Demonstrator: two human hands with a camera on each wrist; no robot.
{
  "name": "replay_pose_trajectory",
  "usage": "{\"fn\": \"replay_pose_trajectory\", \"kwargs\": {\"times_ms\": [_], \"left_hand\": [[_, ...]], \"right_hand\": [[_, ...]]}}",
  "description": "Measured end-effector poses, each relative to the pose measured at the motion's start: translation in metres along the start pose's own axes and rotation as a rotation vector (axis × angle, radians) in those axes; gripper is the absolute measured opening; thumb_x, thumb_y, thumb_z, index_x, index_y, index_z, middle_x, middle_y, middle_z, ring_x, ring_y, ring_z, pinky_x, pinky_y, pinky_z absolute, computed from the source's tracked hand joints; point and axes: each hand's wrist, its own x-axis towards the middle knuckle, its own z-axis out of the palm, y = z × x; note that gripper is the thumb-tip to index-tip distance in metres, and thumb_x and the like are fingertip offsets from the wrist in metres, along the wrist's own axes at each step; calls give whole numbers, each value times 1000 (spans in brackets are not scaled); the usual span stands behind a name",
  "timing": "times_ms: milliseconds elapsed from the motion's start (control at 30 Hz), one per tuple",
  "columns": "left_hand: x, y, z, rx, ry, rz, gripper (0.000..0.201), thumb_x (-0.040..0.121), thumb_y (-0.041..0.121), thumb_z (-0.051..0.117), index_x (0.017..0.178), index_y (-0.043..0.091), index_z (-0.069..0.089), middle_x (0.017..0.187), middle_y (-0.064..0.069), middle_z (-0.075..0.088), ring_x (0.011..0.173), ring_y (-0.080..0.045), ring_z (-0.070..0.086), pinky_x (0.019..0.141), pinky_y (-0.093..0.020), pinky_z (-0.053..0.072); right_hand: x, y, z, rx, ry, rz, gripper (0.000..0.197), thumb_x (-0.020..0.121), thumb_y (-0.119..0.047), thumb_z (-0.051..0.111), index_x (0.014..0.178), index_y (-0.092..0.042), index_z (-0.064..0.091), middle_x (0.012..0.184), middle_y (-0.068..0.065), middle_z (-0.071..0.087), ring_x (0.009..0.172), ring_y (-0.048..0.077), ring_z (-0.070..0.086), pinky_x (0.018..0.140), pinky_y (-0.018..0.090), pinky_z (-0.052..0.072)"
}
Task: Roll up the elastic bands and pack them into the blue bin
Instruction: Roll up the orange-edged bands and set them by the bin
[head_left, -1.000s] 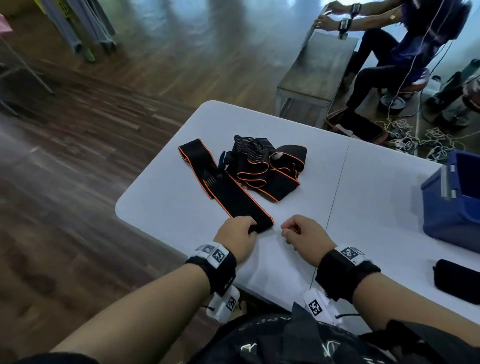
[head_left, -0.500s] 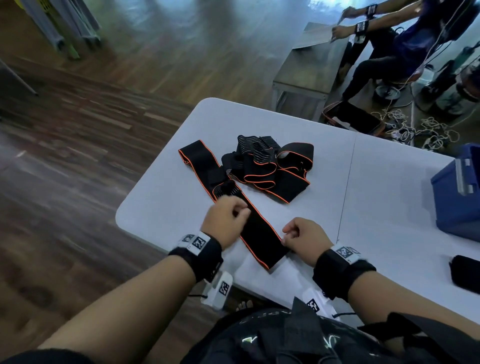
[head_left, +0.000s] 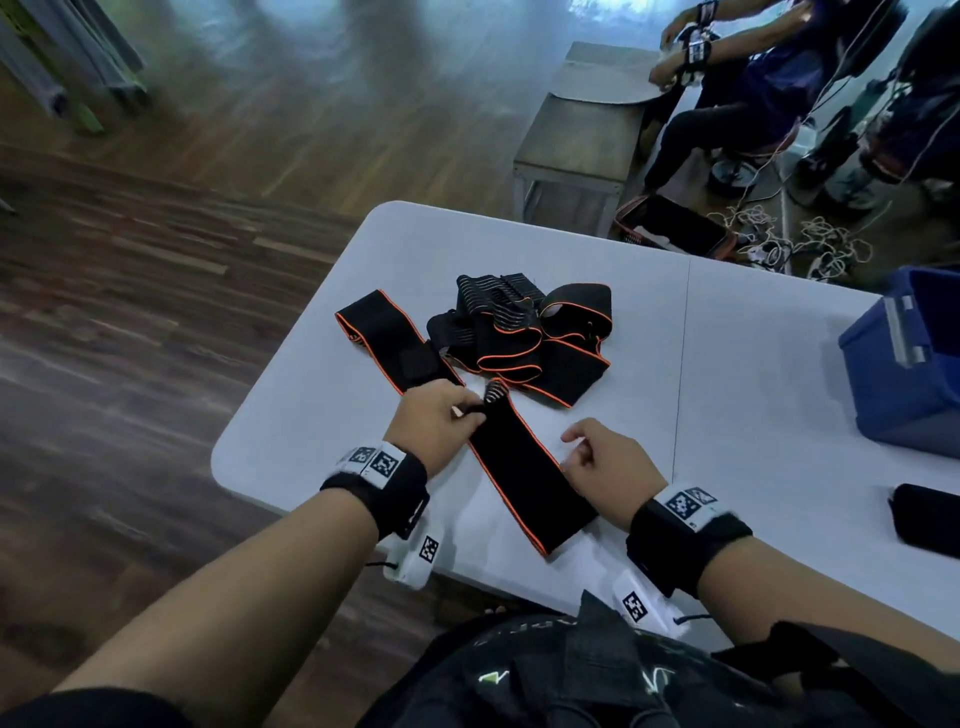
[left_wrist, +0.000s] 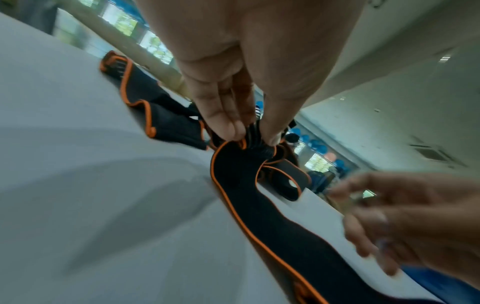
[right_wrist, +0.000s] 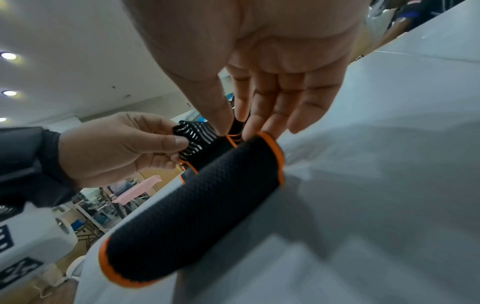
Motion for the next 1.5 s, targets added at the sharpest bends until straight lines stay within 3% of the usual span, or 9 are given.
{"fn": "replay_pose_trajectory", "kwargs": {"times_ms": [133, 267, 400, 500, 700, 900, 1167, 1333, 1500], "left_hand": [[-8, 15, 11, -80, -69, 211, 16, 78, 17, 81, 94, 19, 80, 85, 6, 67, 77, -8, 60, 74, -24, 49], [-11, 30, 14, -131, -112, 261, 16, 78, 19, 82, 94, 22, 80, 82, 11, 65, 75, -2, 55, 71, -12, 43], [-4, 25, -6, -247, -111, 96, 19, 76, 35, 86, 89, 27, 75, 84, 13, 68, 76, -5, 64, 70, -16, 50], [14, -2, -30, -149, 0, -61, 12, 86, 36, 77, 87, 24, 72, 80, 14, 66, 72, 0, 58, 69, -13, 45], [59, -97, -79, -27, 218, -544, 25, 90, 32, 67, 112, 20, 64, 105, -3, 70, 98, -25, 64, 81, -28, 44], [75, -125, -75, -89, 186, -607, 33, 89, 30, 68, 122, 25, 68, 118, -7, 71, 106, -28, 67, 97, -35, 52], [79, -115, -73, -126, 144, -549, 10, 74, 23, 70, 70, 14, 72, 71, -9, 73, 77, -32, 71, 74, -40, 59], [73, -107, -87, -275, 213, -594, 29, 72, 35, 82, 61, 15, 64, 59, -2, 73, 71, -24, 76, 75, -41, 63], [65, -94, -107, -176, 236, -559, 20, 69, 23, 79, 59, 13, 66, 59, 0, 72, 69, -21, 74, 69, -36, 62]], "right_hand": [[7, -24, -1, 119, 15, -112, 54, 88, -26, 68, 132, -44, 44, 82, -8, 67, 74, 8, 64, 76, 25, 52], [13, -32, -3, 136, 95, -139, 37, 87, -23, 68, 119, -41, 60, 88, -11, 67, 74, 8, 62, 75, 23, 48], [16, -28, -6, 139, 135, -95, 6, 91, -27, 65, 88, -32, 65, 80, -9, 67, 74, 7, 62, 68, 25, 45], [14, -23, -7, 148, 141, -74, 10, 93, -29, 63, 83, -30, 64, 76, -9, 65, 71, 6, 61, 66, 25, 42], [5, -18, -2, 191, 152, -50, 20, 95, -34, 60, 77, -26, 65, 65, -6, 63, 61, 6, 56, 62, 26, 43], [1, -18, -1, 189, 185, -21, 21, 95, -38, 59, 78, -27, 67, 72, -3, 68, 68, 12, 62, 67, 34, 52], [-7, -21, -4, 237, 208, 35, 34, 88, -49, 62, 71, -19, 64, 68, 2, 66, 65, 22, 60, 67, 43, 52], [-9, -27, -8, 261, 229, 37, 33, 83, -42, 76, 68, -16, 61, 60, -4, 58, 58, 12, 52, 59, 30, 43], [-7, -36, -12, 272, 214, -28, 30, 86, -37, 73, 67, -18, 61, 59, -5, 58, 56, 10, 53, 59, 29, 43]]}}
